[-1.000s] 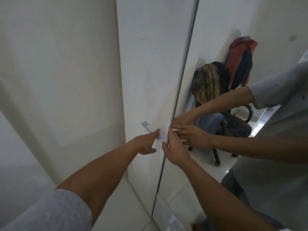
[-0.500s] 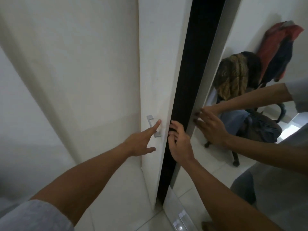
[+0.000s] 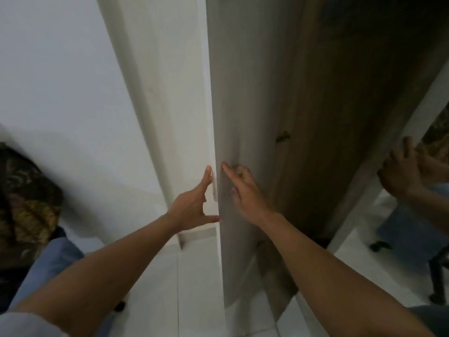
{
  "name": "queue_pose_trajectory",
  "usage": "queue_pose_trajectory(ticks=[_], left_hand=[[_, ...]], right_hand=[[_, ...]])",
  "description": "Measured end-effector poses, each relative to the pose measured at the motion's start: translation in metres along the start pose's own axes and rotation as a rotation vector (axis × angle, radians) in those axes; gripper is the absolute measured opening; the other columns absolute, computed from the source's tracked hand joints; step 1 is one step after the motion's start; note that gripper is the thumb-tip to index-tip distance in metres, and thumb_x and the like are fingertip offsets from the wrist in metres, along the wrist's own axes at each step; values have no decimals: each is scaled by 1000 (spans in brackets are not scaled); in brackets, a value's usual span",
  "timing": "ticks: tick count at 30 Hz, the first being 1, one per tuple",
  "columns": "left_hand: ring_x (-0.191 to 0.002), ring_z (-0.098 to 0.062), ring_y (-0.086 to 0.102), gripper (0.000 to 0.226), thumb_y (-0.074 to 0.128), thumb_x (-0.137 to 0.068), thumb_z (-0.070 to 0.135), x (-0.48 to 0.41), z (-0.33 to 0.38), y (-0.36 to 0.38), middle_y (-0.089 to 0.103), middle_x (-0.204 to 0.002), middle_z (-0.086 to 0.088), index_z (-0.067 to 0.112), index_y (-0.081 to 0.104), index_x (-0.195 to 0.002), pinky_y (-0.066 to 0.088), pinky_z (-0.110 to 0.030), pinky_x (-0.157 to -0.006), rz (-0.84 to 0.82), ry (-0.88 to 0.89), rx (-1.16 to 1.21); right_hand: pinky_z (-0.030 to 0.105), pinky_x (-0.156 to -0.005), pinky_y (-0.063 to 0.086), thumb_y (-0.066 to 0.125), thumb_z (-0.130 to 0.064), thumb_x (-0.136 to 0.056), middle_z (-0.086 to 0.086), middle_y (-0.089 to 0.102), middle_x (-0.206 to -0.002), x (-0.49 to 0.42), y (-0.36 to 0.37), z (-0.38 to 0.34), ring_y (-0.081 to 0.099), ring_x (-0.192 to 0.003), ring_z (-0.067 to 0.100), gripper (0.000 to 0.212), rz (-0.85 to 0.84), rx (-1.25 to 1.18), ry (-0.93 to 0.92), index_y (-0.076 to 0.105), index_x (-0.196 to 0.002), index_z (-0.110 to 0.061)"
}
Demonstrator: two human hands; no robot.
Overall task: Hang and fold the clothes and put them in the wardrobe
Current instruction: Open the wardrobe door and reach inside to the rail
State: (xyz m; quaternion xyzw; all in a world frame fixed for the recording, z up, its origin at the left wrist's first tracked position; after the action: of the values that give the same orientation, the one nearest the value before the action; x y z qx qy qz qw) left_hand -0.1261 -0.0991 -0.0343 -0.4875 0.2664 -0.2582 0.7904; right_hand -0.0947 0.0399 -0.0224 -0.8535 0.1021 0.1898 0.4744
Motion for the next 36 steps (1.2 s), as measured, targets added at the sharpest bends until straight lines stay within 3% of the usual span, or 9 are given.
queue_pose_trajectory(ticks=[2, 5, 10, 12, 15, 21, 25, 30, 36], left_hand=[[-101, -23, 66, 136, 80, -73, 58, 0, -19, -16, 29, -162, 1, 55, -42, -134, 56, -35, -84, 81, -11, -55], [-99, -26, 66, 130, 78, -78, 52, -10, -42, -37, 24, -162, 5, 49, -34, -143, 58, -41, -79, 137, -50, -151], [-84, -27, 64, 129, 78, -80, 44, -40, -84, -68, 38, -149, 0, 40, -30, -149, 57, -41, -67, 220, -191, -273], [-73, -26, 61, 129, 78, -81, 41, -54, -106, -72, 50, -132, -5, 40, -32, -148, 56, -40, -61, 226, -239, -288], [-72, -28, 62, 127, 76, -83, 40, -81, -138, -76, 54, -117, -8, 42, -35, -146, 57, -44, -63, 234, -292, -233], [-75, -29, 61, 125, 74, -85, 39, -144, -193, -83, 53, -120, -14, 44, -37, -144, 55, -41, -65, 270, -305, -77], [-74, -31, 62, 128, 75, -84, 39, -185, -223, -85, 53, -122, -17, 44, -38, -143, 58, -46, -69, 284, -295, -58], [-65, -28, 59, 128, 74, -85, 38, -218, -240, -88, 54, -118, -16, 40, -41, -142, 58, -46, -63, 252, -315, -147], [-84, -29, 57, 115, 70, -86, 47, -237, -244, -91, 44, -121, -11, 39, -25, -152, 56, -43, -67, 224, -339, -329]], right_hand=[[36, -99, 53, 60, -17, -97, -4, 15, -159, -22, 13, -7, 42, -136, 24, 84, 13, 75, -58, 7, -152, -51], [46, -112, 36, 64, -18, -93, 2, 8, -163, -59, 23, -17, 19, -148, 30, 85, 2, 191, -95, 11, -154, -46], [66, -115, 23, 61, -18, -93, -2, -7, -164, -122, 39, -5, -1, -152, 32, 83, -99, 216, -23, 10, -154, -44], [67, -116, 17, 60, -19, -94, -6, -12, -164, -144, 38, 7, -7, -152, 30, 81, -122, 215, 15, 11, -155, -41], [68, -116, 12, 57, -23, -96, -8, -16, -164, -175, 35, 27, -11, -152, 30, 77, -96, 234, 72, 12, -156, -40], [73, -112, 6, 55, -34, -96, -7, -29, -161, -223, 55, 58, -16, -149, 39, 84, -89, 477, 113, -3, -156, -42], [73, -113, 10, 55, -39, -95, -6, -35, -159, -246, 70, 72, -21, -149, 38, 86, -79, 549, 138, -4, -157, -38], [66, -115, 19, 55, -39, -95, -8, -33, -160, -261, 73, 87, -21, -150, 32, 85, -82, 549, 145, -3, -158, -31], [58, -120, 14, 54, -31, -97, -10, -21, -164, -275, 67, 95, -18, -151, 24, 77, -104, 444, 133, 8, -159, -27]])
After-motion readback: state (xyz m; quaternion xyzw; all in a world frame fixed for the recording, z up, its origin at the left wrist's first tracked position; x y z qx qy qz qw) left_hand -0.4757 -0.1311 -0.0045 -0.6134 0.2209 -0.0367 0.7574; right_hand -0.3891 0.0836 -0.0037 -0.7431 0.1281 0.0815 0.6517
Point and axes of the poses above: each hand's wrist, its own x-axis away from the middle knuckle, its own y-axis out of the palm, z = x × y, the point moved 8 cm from there along -x, towards the middle knuckle
